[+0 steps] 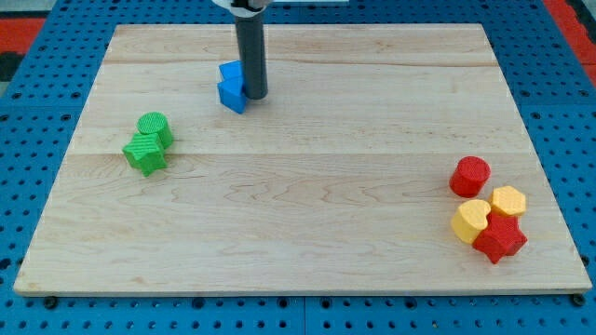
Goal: Point your arm to yellow hexagon
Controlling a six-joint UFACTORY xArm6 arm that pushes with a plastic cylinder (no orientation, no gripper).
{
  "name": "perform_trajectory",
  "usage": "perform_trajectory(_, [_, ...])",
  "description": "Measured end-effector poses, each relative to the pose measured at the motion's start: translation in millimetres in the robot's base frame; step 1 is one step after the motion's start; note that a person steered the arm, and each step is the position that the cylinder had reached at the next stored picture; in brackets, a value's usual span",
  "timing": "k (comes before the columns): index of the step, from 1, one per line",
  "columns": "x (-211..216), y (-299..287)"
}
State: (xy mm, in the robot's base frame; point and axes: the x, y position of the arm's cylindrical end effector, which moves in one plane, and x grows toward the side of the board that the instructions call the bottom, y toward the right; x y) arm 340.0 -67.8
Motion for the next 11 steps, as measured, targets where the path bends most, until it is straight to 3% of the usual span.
perform_trajectory(2, [-4.0,0.5])
perform_trajectory(3, [-9.6,66.7])
perform_trajectory(4, [4.1,176.3])
perform_trajectory(6, [100.4,375.3])
perform_trajectory(7, [151.8,394.4])
perform_trajectory(8, [188.7,368.7])
perform_trajectory(11, [201.8,267.4])
